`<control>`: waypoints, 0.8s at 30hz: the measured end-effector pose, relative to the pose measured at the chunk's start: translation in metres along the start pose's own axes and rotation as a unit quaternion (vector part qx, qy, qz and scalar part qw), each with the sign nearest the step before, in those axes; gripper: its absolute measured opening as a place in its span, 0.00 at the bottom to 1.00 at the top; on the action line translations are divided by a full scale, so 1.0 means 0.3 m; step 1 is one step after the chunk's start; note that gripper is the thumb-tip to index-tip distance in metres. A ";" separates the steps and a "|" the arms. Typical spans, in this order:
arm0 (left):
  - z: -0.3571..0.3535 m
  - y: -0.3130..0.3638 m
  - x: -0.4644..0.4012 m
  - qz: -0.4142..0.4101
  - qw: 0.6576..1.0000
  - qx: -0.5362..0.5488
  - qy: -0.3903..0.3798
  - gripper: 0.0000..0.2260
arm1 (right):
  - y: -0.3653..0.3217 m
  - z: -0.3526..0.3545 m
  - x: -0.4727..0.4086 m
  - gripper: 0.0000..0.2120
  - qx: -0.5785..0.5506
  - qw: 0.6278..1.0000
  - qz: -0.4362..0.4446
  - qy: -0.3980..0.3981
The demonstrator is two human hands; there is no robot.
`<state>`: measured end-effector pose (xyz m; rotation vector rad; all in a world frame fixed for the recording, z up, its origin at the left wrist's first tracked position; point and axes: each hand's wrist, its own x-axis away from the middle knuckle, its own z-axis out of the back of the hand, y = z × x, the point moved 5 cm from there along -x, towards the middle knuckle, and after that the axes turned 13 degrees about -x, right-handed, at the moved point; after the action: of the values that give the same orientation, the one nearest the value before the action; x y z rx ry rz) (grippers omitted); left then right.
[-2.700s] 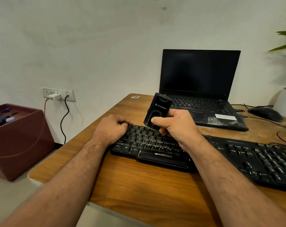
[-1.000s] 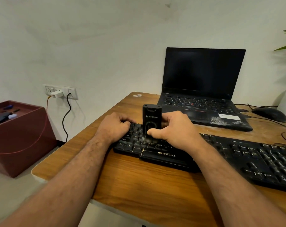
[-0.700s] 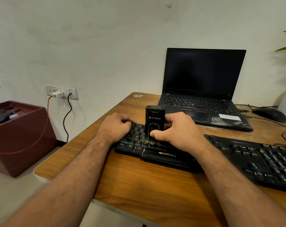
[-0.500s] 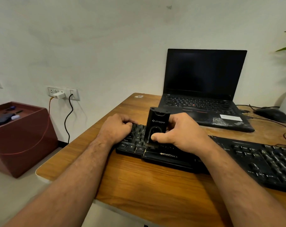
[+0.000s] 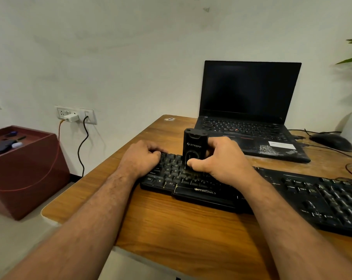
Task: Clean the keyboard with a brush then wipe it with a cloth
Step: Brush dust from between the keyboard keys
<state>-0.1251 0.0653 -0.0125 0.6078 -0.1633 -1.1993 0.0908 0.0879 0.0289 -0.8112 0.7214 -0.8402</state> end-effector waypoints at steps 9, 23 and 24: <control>0.000 -0.004 -0.004 -0.005 1.000 -0.005 0.010 0.10 | 0.010 -0.008 -0.005 0.14 -0.030 1.000 -0.007 -0.004; -0.004 -0.007 -0.011 -0.004 1.000 -0.004 0.003 0.10 | 0.000 -0.032 0.019 0.13 -0.027 0.998 0.000 -0.050; -0.003 -0.007 -0.012 -0.004 1.000 -0.005 0.004 0.10 | 0.004 -0.035 0.017 0.14 -0.011 0.999 0.000 -0.050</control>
<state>-0.1279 0.0685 -0.0136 0.6048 -0.1481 -1.2042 0.0852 0.0807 0.0215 -0.8672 0.6425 -0.7871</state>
